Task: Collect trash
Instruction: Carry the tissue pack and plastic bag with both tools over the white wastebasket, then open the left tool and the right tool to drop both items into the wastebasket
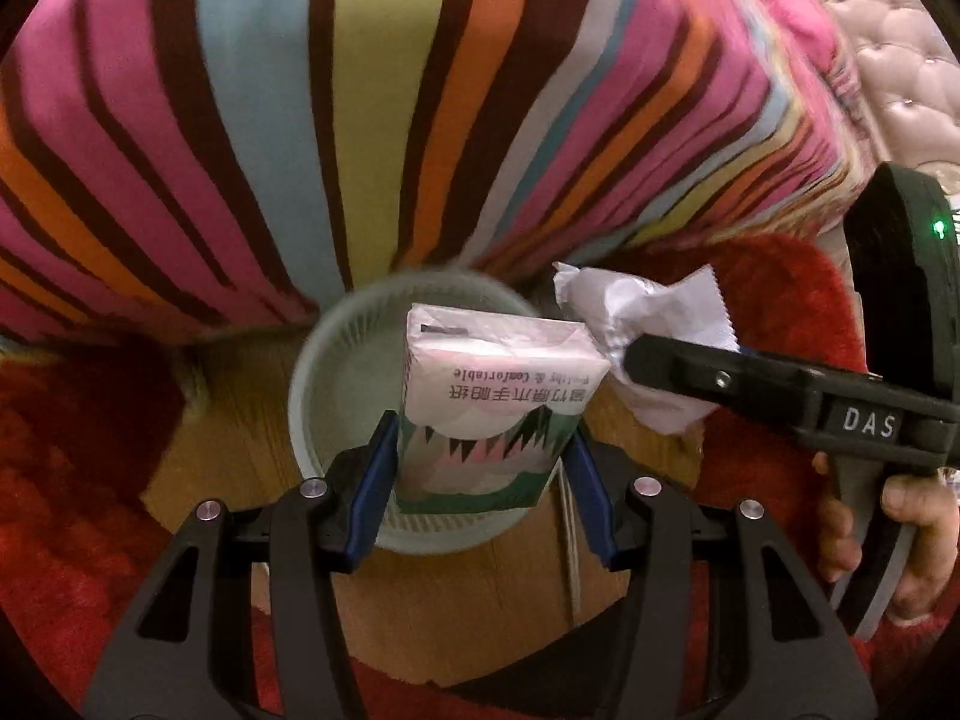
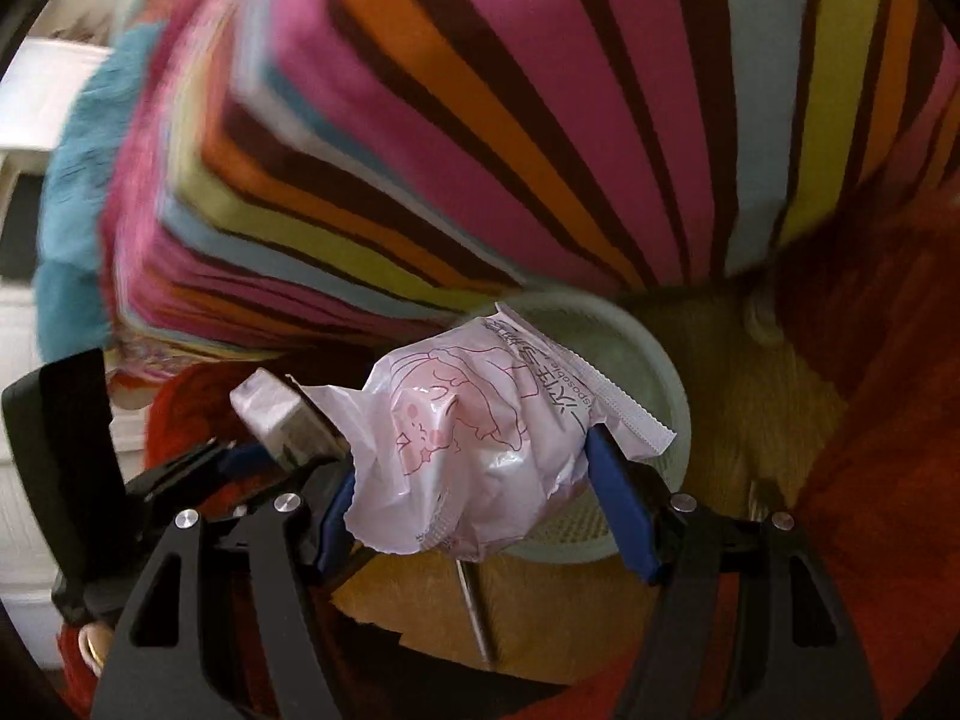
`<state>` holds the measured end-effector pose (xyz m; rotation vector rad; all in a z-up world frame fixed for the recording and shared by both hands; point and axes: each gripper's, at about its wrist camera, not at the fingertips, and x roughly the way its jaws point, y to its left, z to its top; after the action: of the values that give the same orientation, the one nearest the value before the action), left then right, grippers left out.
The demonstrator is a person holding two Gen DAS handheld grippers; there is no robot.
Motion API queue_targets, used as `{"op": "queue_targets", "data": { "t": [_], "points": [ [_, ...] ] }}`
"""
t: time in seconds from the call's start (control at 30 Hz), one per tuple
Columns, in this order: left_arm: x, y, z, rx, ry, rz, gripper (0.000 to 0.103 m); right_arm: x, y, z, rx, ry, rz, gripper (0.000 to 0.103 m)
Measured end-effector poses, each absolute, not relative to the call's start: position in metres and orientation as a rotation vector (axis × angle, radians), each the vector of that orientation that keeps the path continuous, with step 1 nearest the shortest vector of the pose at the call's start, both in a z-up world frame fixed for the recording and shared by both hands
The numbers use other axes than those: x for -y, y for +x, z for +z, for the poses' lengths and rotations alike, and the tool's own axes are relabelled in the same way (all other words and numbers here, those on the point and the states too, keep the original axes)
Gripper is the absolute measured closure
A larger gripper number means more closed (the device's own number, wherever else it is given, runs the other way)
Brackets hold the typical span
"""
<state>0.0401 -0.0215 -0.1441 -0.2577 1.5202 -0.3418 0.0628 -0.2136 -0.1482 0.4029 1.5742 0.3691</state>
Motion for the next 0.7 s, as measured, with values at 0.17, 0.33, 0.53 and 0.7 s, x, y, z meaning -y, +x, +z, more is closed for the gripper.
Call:
{"op": "queue_targets", "data": {
  "t": [0.17, 0.33, 0.53, 0.7],
  "points": [
    [0.028, 0.051, -0.179, -1.658, -0.282, -0.339, 0.051, 0.213, 0.070, -0.184, -1.694, 0.456, 0.307, 0.037],
    [0.028, 0.056, -0.203, -1.746, -0.304, -0.308, 0.050, 0.212, 0.073, -0.214, -1.770, 0.478, 0.252, 0.037],
    [0.028, 0.063, -0.228, -1.803, -0.326, -0.275, 0.050, 0.210, 0.074, -0.233, -1.831, 0.503, 0.202, 0.037],
    [0.027, 0.065, -0.244, -1.847, -0.343, -0.235, 0.029, 0.208, 0.074, -0.245, -1.869, 0.519, 0.186, 0.023]
  ]
}}
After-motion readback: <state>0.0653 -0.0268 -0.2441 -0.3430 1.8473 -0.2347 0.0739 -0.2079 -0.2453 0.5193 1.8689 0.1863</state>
